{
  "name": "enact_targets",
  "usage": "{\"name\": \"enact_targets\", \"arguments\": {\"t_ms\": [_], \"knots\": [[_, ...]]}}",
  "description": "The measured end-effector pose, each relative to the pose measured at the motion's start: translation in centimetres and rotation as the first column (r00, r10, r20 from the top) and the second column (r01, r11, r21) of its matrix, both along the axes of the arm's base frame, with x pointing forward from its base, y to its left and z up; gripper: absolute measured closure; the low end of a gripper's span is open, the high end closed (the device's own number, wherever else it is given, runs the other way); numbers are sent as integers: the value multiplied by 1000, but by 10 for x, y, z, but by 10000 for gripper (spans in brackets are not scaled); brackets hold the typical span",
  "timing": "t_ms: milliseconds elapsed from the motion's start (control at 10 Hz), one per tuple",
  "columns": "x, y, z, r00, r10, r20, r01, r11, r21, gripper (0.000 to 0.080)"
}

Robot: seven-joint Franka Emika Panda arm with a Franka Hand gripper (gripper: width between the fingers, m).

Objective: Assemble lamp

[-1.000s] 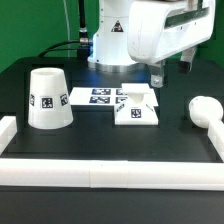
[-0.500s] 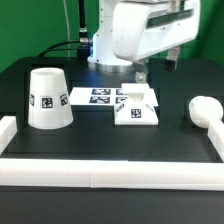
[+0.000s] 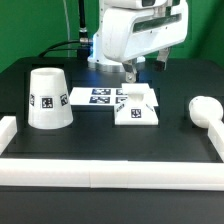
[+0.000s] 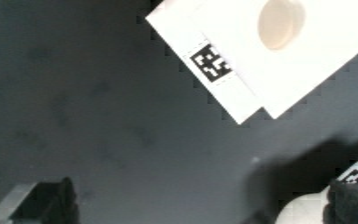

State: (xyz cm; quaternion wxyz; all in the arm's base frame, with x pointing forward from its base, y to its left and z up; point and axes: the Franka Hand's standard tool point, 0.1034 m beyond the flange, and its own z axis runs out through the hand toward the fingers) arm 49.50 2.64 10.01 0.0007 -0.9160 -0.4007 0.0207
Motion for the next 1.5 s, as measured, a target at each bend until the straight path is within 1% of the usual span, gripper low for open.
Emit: {"name": "enact_targets", "arguments": {"t_ms": [300,400,500,600,700,1000,1100,1300,1500], "knots": [[-1,1,0,977,-215,2,215,977,-4,100],[-10,-3,-2,944,-329,-9,329,944,4,100],[-21,-7,-4,896,-443,-20,443,896,2,100],[-29,-11,-7,850,-526,-18,526,850,5,100],[-34,-12,-10,809,-588,-25,588,809,2,100],[-33,-8,-10,672,-740,-26,740,672,-4,100],[-34,-8,-10,651,-758,-27,758,652,-7,100],[-45,-13,-25,684,-729,-20,729,684,0,100],[-49,-15,-38,715,-699,-9,699,715,13,100]]}}
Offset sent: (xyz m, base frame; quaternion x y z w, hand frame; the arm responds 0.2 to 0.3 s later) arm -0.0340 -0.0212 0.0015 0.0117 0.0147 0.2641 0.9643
